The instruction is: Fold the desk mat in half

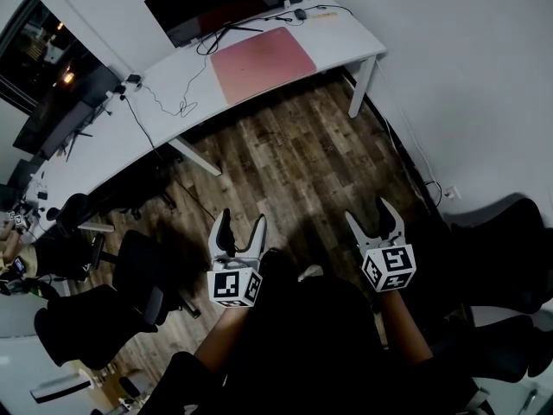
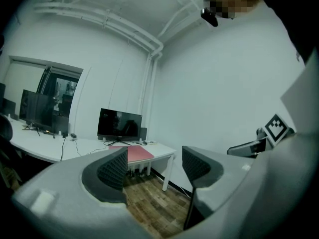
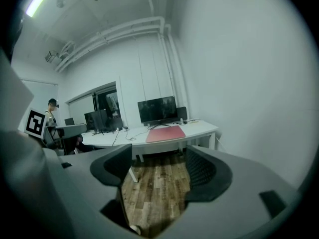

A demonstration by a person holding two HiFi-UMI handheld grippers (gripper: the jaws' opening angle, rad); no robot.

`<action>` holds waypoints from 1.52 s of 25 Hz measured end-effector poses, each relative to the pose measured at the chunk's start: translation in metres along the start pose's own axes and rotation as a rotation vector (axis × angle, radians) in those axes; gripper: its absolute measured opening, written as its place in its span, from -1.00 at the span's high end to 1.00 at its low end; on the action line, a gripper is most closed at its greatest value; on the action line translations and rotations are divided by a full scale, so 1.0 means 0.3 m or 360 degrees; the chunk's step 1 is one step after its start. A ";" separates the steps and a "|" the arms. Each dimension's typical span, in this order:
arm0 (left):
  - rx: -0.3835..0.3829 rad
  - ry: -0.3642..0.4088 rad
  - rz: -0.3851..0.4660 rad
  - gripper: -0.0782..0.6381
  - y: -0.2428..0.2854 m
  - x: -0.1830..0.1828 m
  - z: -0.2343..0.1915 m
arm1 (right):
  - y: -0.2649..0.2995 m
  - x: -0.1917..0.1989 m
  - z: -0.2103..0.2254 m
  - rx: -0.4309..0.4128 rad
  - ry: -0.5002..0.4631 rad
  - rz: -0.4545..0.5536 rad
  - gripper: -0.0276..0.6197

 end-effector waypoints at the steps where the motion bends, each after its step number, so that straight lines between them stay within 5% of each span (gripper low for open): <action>1: 0.0003 -0.0013 -0.0013 -0.13 0.002 0.008 -0.006 | 0.010 0.005 -0.004 -0.0010 0.0000 -0.0012 -0.08; 10: -0.0042 -0.0082 -0.0086 -0.13 0.062 0.063 -0.111 | 0.141 -0.018 -0.033 -0.0034 -0.0023 -0.0059 -0.08; 19: -0.0044 -0.0131 -0.0071 -0.13 0.329 0.073 -0.282 | 0.391 -0.091 0.005 0.0068 -0.0021 -0.0092 -0.08; 28: -0.0010 -0.0132 -0.0079 -0.13 0.738 0.040 -0.515 | 0.826 -0.275 0.057 0.0210 -0.0043 -0.0067 -0.08; 38: -0.0031 -0.0194 -0.0177 -0.13 1.133 0.029 -0.877 | 1.391 -0.469 -0.004 0.0163 -0.0049 -0.0170 -0.08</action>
Point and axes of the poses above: the fingertips, and each gripper's own axes: y forward along the fingers, z to its right, x out of its underside, the point moved 9 cm from there along -y, backward along the fingers, and after that the axes turned 7 degrees about y, right-handed, at the moved point
